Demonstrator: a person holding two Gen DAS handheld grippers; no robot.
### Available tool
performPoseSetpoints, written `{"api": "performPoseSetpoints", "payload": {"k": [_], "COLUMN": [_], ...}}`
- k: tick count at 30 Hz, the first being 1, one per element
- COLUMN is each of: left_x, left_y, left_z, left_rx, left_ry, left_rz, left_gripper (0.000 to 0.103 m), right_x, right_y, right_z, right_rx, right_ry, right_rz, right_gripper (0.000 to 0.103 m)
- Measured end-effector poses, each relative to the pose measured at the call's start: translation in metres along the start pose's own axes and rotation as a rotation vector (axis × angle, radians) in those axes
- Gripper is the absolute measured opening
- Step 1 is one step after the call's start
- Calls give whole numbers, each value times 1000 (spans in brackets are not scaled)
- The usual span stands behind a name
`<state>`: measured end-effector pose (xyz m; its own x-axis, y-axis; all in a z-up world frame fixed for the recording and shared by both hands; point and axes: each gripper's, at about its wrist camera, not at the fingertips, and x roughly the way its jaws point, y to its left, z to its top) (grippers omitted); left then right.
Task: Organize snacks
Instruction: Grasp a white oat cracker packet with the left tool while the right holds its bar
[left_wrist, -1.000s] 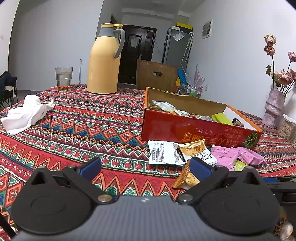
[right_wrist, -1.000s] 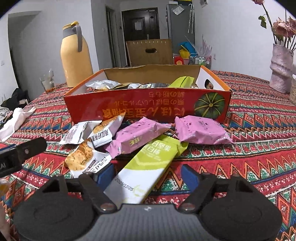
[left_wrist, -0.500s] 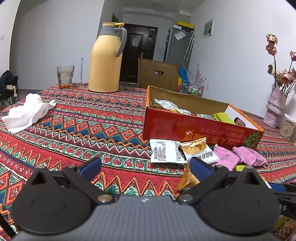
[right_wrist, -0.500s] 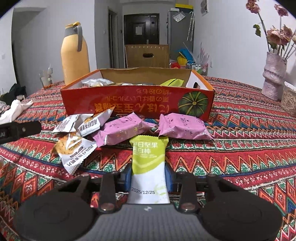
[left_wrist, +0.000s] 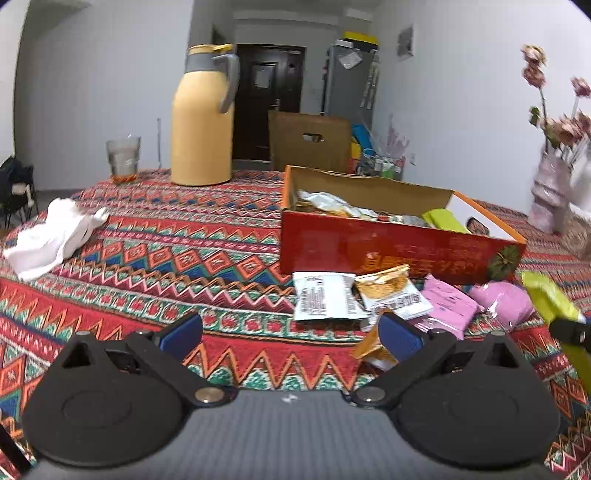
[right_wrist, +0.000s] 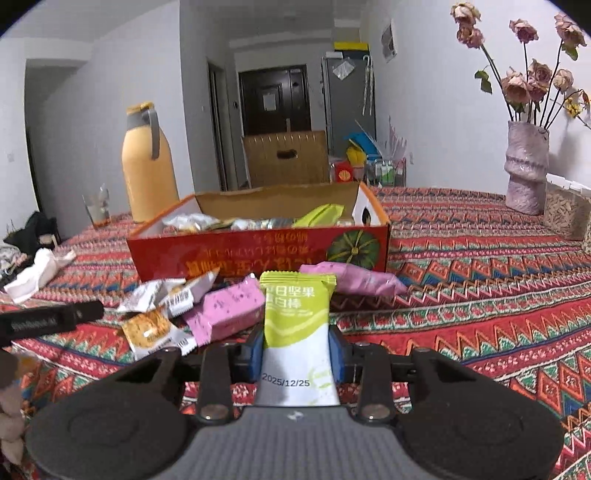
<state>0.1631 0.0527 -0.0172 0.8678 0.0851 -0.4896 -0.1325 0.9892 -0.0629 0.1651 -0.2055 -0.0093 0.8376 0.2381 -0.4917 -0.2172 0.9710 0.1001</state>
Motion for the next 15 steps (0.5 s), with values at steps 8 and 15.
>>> {"api": "performPoseSetpoints", "payload": {"k": [8, 15], "left_x": [7, 29], "left_y": [-37, -71], "left_z": [7, -1], "left_rx": [123, 237], "left_ry": [77, 158], "left_rz": [-85, -92], "left_gripper": [103, 103], "right_x": [-8, -14], "right_y": [-16, -39], "right_z": [6, 4], "right_rx": [32, 69], "right_ry": [-48, -58], "right_rz": [13, 13], "right_gripper": [34, 34]}}
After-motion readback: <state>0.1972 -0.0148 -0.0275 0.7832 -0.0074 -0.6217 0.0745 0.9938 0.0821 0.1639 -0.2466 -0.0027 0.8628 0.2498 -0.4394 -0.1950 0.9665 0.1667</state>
